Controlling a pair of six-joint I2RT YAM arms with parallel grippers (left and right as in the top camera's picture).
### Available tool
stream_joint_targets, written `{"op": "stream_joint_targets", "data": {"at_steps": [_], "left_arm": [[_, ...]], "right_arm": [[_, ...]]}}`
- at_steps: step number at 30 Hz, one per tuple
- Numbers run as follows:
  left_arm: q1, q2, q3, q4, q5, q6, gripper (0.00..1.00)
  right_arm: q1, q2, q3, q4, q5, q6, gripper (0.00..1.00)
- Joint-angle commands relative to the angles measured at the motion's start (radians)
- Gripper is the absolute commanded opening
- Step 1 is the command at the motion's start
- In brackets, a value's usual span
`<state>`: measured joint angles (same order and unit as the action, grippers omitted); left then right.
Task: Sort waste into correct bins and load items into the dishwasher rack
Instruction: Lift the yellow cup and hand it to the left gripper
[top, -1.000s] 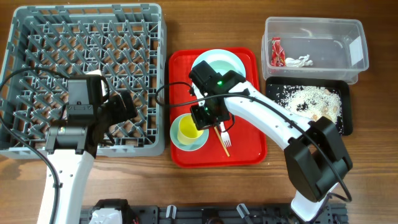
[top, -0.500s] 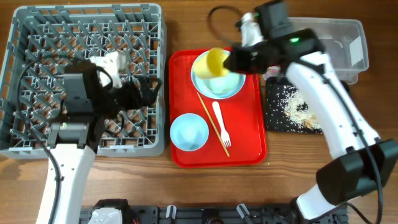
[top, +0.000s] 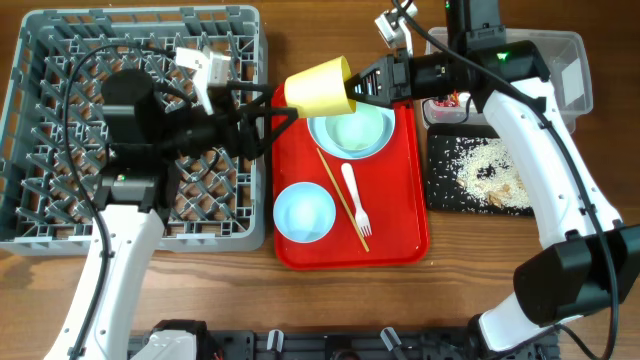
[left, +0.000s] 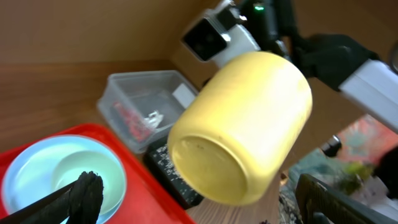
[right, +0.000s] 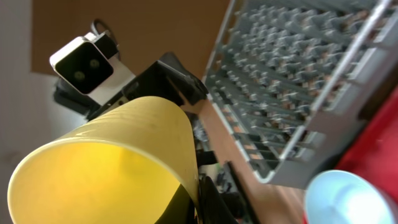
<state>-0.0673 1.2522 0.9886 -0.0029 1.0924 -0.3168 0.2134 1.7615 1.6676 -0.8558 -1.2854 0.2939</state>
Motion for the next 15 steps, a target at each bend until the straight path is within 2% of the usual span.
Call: {"op": "stream_joint_targets", "data": {"at_steps": [1,7,8,9,10,15], "left_arm": [[-0.043,0.005,0.012,0.099,0.112,-0.014,1.00],[-0.062,0.005,0.012,0.299,0.152,-0.123,1.00],[-0.062,0.005,0.012,0.307,0.157,-0.132,0.98],[-0.062,0.005,0.012,0.306,0.162,-0.134,0.91],[-0.062,0.005,0.012,0.306,0.171,-0.134,0.89],[-0.075,0.005,0.012,0.306,0.179,-0.133,0.90]], "right_arm": [[0.008,-0.005,0.010,0.007,-0.123,-0.002,0.04],[0.013,-0.005,0.010,0.007,-0.122,-0.002,0.04],[0.013,-0.005,0.010,0.007,-0.122,-0.003,0.04],[0.013,-0.005,0.010,0.007,-0.122,-0.002,0.04],[0.013,-0.005,0.010,0.007,-0.122,-0.002,0.04],[0.019,-0.005,0.010,0.007,-0.122,-0.002,0.04]]}}
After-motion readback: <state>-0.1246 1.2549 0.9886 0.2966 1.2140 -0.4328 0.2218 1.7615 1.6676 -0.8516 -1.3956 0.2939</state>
